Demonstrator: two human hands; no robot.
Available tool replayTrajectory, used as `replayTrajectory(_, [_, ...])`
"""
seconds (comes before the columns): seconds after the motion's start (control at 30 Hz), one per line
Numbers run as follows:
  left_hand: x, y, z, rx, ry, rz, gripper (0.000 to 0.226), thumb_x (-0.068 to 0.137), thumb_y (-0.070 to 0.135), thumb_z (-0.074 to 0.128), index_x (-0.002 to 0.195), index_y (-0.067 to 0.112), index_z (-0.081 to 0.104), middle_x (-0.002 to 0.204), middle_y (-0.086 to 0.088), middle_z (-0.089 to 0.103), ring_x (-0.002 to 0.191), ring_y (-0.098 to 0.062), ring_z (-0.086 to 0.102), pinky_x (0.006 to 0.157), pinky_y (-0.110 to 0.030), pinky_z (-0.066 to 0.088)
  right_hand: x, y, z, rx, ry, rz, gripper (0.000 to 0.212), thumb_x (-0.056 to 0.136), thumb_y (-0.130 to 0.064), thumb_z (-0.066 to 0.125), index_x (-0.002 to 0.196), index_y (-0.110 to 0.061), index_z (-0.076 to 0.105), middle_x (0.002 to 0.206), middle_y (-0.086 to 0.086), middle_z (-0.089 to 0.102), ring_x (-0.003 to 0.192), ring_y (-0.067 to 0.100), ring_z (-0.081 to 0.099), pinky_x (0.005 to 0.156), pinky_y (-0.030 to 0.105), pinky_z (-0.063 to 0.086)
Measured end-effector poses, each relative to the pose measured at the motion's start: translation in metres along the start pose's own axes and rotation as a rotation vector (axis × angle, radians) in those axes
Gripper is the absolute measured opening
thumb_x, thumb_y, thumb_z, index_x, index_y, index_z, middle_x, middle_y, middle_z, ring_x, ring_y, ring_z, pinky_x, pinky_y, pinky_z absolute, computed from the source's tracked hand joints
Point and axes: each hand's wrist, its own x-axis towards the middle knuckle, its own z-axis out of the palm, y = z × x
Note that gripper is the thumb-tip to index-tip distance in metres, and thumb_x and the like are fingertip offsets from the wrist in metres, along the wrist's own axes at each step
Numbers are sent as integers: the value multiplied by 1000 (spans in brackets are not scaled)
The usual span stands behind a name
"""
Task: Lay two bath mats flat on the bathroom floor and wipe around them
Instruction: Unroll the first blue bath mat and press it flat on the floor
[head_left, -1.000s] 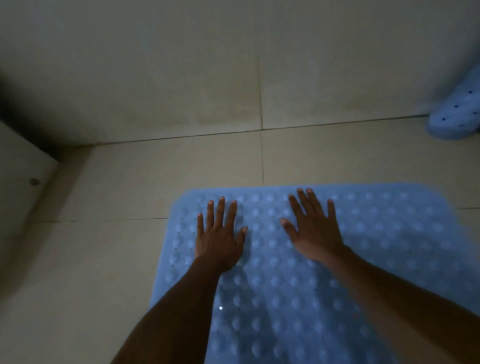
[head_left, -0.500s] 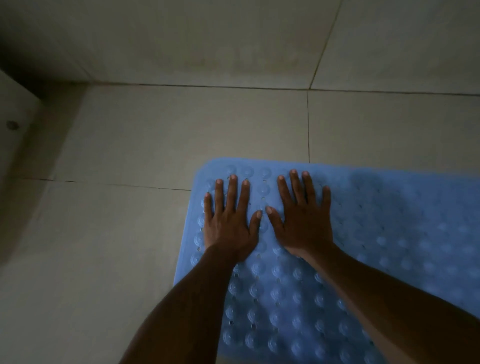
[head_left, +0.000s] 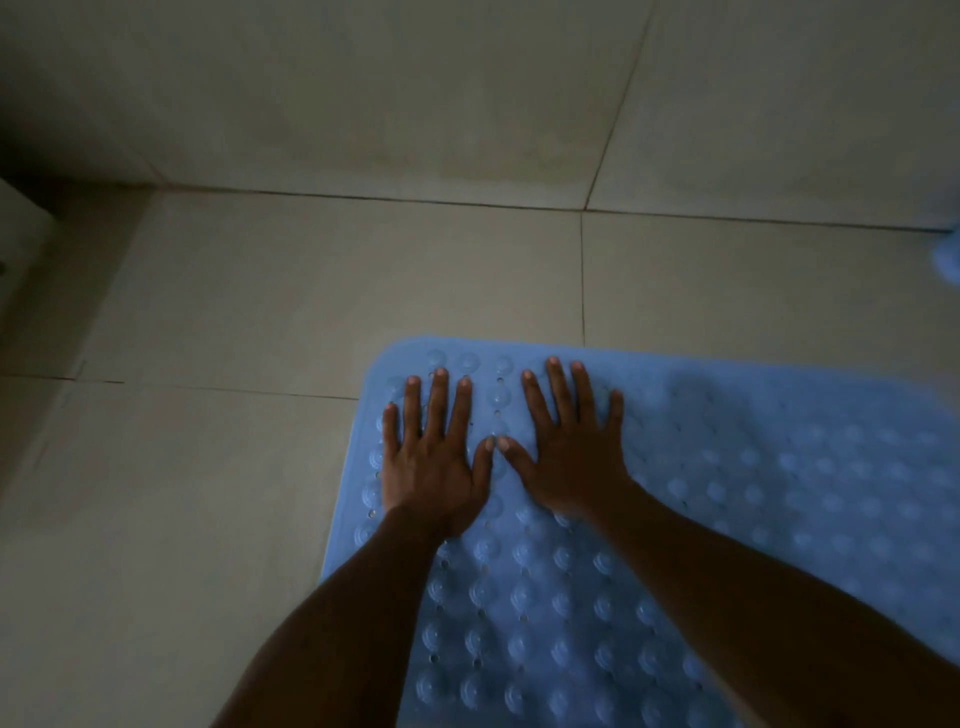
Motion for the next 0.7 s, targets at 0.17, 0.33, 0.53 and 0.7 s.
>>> replayTrajectory(0.17, [1,2,-10,5,-83,-23,74,98,65,4,158,30,-21,166,-1,-29,152,-27,-29,124,-52,-10,4,4,-21,117,-132,14,82,91,-76,13,160,-35,-3,168,-5,-16,154,21,-18,120,61,-8])
replayTrajectory(0.33, [-30,29,-15,-71,-75,-126,68,103,56,19,161,30,-7,170,-2,-17,155,-28,-18,124,-53,-8,-52,42,-30,250,179,59,65,93,-48,26,149,-24,47,157,3,43,149,22,34,116,56,25])
replayTrajectory(0.53, [-80,148,5,-95,-56,106,79,89,61,3,162,30,3,171,-4,-8,156,-30,-12,124,-53,-6,-165,170,-18,44,182,191,62,91,-44,39,145,-18,52,153,8,49,145,28,40,111,57,34])
replayTrajectory(0.7, [-107,250,35,-106,-55,338,71,96,58,19,162,30,16,171,-1,-2,157,-30,-9,123,-54,-4,-229,237,-11,-4,209,331,64,96,-50,36,151,-16,44,158,11,41,147,30,37,114,56,31])
